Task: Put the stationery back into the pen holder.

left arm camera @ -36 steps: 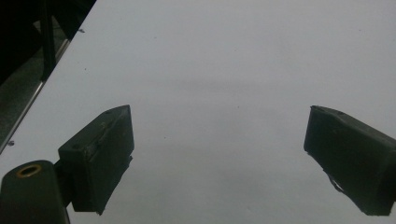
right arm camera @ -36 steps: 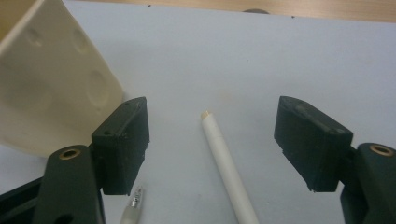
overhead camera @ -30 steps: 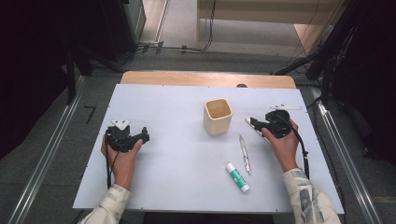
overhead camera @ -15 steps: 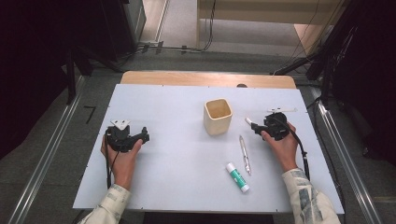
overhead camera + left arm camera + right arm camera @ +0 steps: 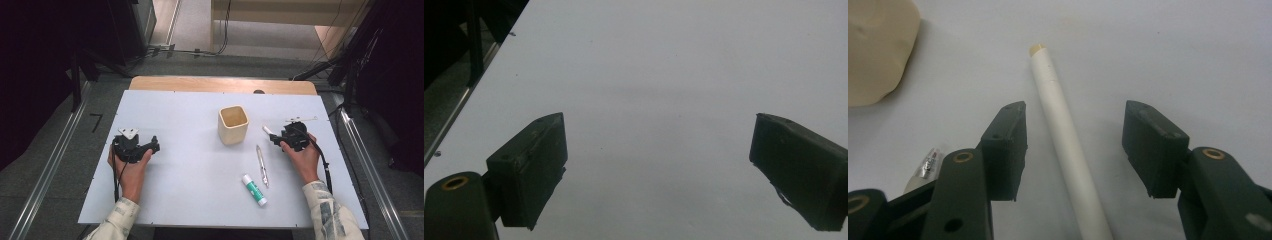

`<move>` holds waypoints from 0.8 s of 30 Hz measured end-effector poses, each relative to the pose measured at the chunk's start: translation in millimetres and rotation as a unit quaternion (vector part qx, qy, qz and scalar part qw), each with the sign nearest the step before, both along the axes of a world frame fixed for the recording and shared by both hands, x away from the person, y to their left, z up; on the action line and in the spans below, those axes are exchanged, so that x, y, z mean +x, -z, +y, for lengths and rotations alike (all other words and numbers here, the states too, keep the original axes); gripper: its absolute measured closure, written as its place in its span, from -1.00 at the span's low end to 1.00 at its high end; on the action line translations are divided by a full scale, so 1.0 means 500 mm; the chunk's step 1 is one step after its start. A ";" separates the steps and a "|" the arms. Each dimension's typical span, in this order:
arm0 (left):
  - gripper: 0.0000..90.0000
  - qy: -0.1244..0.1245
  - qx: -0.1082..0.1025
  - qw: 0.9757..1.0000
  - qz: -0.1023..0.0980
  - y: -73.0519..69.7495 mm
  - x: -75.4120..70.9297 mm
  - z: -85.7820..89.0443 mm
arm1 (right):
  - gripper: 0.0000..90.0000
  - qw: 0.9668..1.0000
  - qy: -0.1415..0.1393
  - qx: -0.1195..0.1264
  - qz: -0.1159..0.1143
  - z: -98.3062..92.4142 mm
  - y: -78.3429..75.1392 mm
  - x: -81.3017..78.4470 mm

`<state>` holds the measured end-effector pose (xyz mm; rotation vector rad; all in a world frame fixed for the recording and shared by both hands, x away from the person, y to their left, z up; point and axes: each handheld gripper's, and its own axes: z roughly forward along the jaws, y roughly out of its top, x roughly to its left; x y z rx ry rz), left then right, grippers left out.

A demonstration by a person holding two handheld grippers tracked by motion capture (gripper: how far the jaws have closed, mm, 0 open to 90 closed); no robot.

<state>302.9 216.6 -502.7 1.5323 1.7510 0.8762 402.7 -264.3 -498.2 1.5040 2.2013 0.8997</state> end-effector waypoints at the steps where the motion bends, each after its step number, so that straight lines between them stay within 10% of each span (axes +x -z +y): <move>1: -0.79 0.000 0.000 1.000 0.000 0.000 0.000 0.000 | -0.05 1.000 0.001 -0.004 0.001 0.000 0.001 0.000; 24: -0.79 0.001 0.000 1.000 -0.001 0.000 0.000 0.000 | 0.51 0.999 0.005 -0.039 -0.011 0.006 0.007 -0.008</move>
